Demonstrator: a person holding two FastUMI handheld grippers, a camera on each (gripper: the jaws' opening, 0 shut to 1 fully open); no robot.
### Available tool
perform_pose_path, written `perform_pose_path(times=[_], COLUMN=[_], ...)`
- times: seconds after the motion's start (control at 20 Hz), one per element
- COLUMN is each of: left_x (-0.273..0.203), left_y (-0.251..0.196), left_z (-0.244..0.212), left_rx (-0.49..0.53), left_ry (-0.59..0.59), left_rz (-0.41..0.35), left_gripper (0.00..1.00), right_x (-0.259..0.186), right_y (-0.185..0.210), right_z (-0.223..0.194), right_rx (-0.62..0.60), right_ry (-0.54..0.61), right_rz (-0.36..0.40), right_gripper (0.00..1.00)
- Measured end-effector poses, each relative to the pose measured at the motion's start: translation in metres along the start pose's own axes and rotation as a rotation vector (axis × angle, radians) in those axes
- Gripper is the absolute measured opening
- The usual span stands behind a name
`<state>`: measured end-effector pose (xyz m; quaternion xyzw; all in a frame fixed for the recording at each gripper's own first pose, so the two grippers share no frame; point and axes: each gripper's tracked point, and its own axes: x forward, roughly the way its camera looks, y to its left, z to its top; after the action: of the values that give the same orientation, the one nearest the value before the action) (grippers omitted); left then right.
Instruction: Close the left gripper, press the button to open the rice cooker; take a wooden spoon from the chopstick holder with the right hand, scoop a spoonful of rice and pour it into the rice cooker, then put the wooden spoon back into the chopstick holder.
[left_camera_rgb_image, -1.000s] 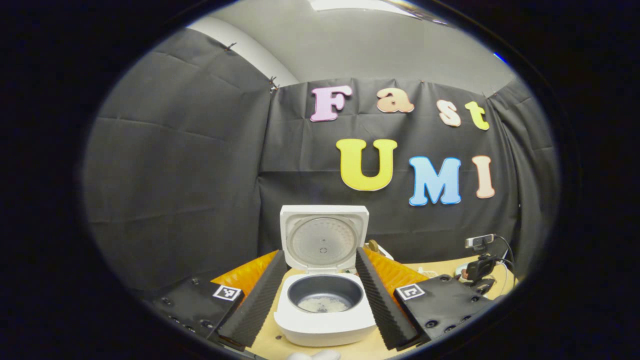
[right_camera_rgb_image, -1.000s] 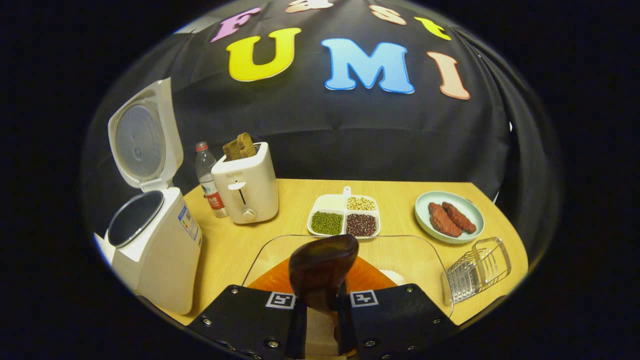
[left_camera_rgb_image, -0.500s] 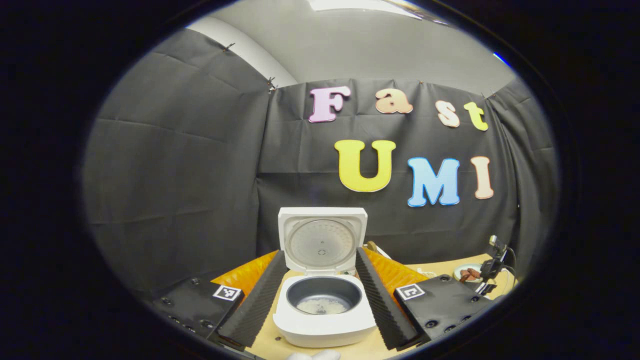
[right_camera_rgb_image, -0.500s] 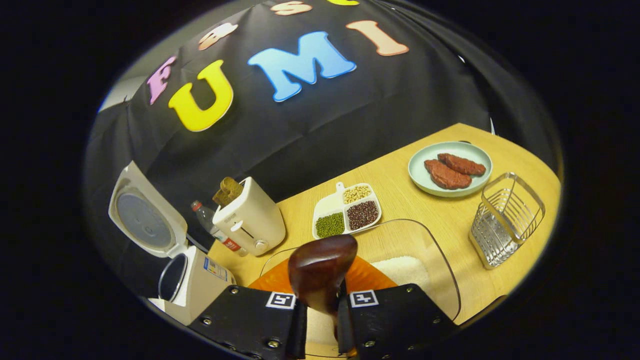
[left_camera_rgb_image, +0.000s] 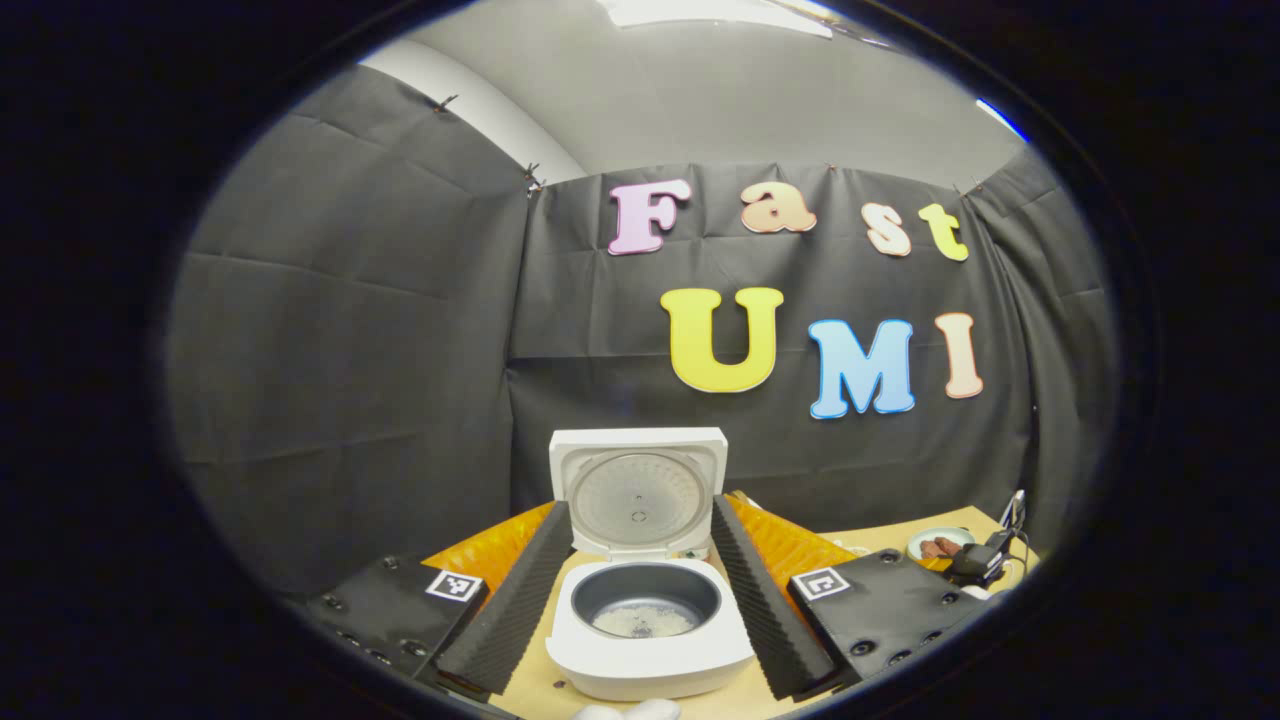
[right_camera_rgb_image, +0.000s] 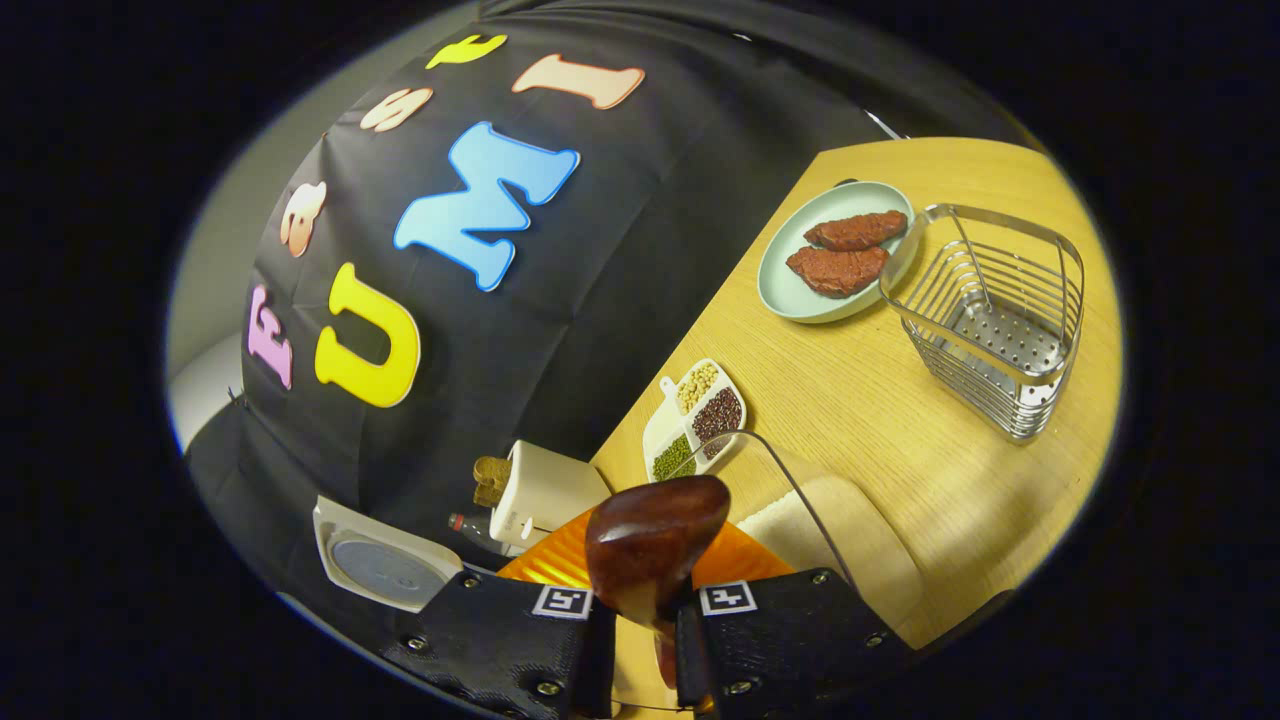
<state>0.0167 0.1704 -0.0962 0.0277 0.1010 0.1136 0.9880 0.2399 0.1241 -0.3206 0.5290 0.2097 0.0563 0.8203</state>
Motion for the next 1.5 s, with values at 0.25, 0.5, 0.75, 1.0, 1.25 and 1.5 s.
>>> perform_pose_path(times=[0.25,0.5,0.75,1.0,1.25,1.5], left_x=[-0.003,-0.005,-0.011,-0.015,-0.022,-0.029], left_y=[-0.001,0.001,0.006,0.019,0.039,0.06], left_z=[0.005,0.003,-0.001,-0.003,-0.005,-0.011], left_rx=[0.006,-0.006,-0.013,-0.025,-0.03,-0.041], left_ry=[-0.013,-0.008,-0.002,-0.004,-0.009,0.001], left_rz=[-0.001,0.005,0.007,0.025,0.055,0.102], left_gripper=[0.94,0.94,0.94,0.94,0.94,0.94], right_x=[-0.013,-0.024,-0.03,-0.037,-0.036,-0.019], right_y=[0.019,0.031,0.049,0.096,0.176,0.242], right_z=[0.023,0.041,0.047,0.034,-0.001,-0.053], right_rx=[0.043,0.042,0.045,0.027,0.015,0.002], right_ry=[-0.049,-0.081,-0.091,-0.068,-0.017,0.048], right_rz=[0.055,0.071,0.095,0.115,0.187,0.244], right_gripper=[0.24,0.24,0.24,0.24,0.24,0.24])
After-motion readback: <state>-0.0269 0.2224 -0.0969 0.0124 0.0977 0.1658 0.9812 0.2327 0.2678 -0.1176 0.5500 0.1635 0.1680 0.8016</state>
